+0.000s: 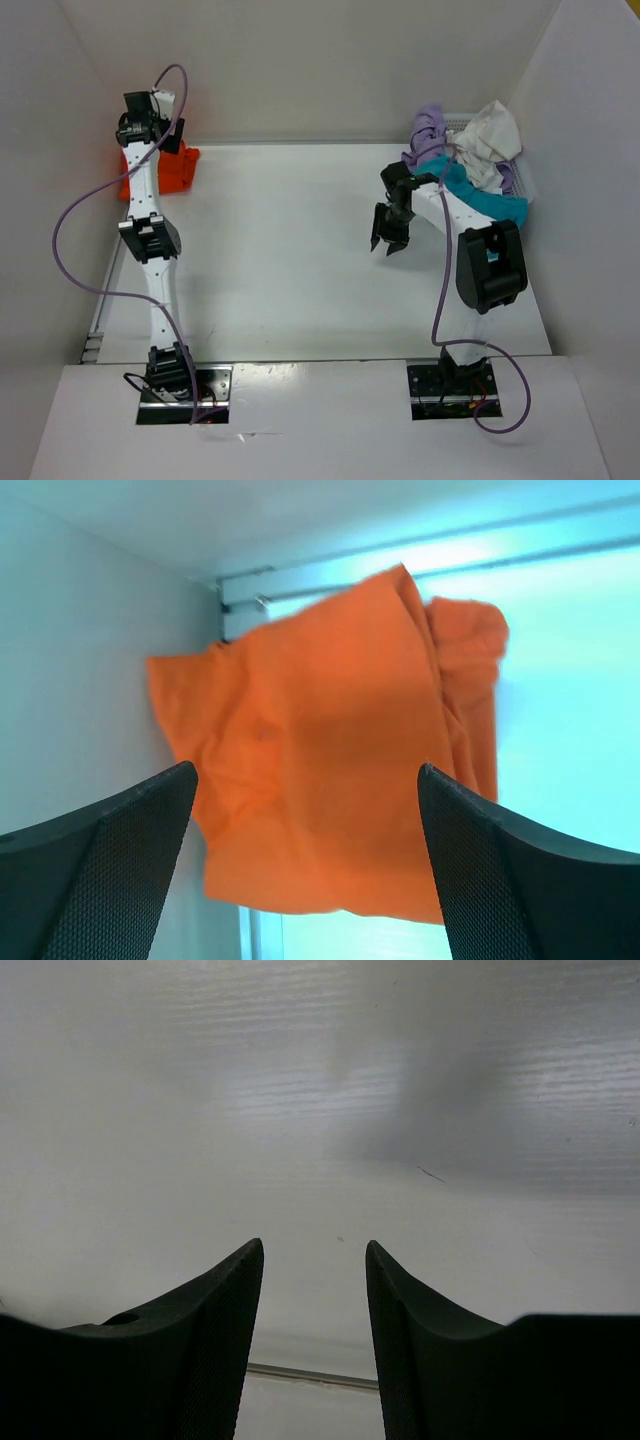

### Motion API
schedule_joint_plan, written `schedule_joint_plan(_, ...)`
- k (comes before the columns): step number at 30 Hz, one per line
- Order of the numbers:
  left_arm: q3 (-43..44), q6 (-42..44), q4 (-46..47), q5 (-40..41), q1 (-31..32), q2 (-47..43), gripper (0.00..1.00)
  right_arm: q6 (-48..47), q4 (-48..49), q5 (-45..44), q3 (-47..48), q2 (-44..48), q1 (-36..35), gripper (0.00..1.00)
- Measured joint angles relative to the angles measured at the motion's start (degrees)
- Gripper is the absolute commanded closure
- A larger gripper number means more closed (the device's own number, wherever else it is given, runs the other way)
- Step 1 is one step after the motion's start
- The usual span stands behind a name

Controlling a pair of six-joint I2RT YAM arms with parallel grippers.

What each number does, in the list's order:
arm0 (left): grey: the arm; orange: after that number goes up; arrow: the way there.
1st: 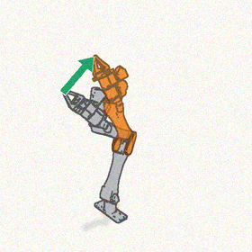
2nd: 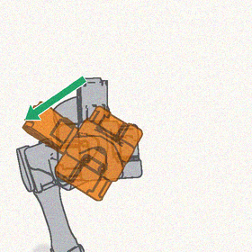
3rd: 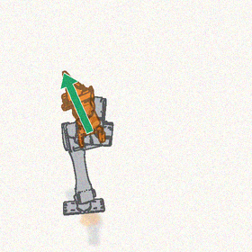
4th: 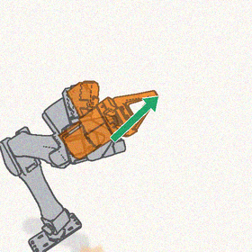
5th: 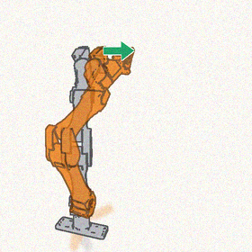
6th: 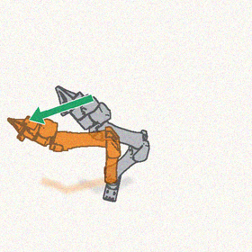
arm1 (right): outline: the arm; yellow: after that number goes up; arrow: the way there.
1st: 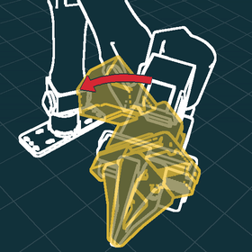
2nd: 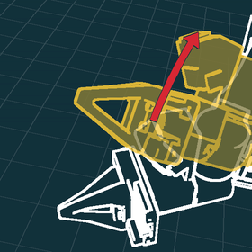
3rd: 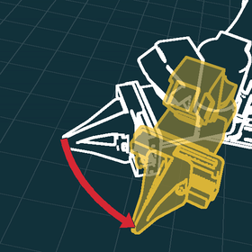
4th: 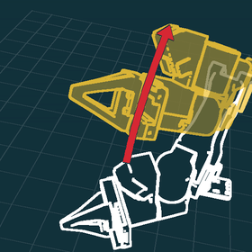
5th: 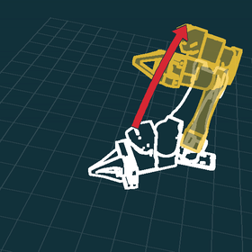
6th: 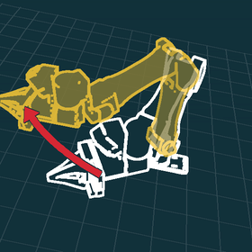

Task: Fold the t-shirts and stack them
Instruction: Put the neatly folded tshirt into the corner of the board with the left arm

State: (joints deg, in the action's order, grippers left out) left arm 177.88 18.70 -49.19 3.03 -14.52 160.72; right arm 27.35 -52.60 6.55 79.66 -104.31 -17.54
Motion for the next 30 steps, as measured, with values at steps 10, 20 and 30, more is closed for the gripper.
schedule_joint_plan(10, 0.3, 1.1, -6.3, -0.8, 2.8, 7.2, 0.03, -0.2, 1.1, 0.2, -6.3, 1.4, 0.0, 0.49)
schedule_joint_plan(20, 0.4, 2.2, -6.5, 0.1, 3.1, 9.1, 0.56, -0.4, 1.1, 0.2, -6.2, 1.4, 0.0, 0.49)
schedule_joint_plan(30, 0.5, 6.5, -5.3, 2.1, 4.6, 9.8, 0.58, -0.7, 1.0, 0.2, -5.2, 1.2, 0.0, 0.49)
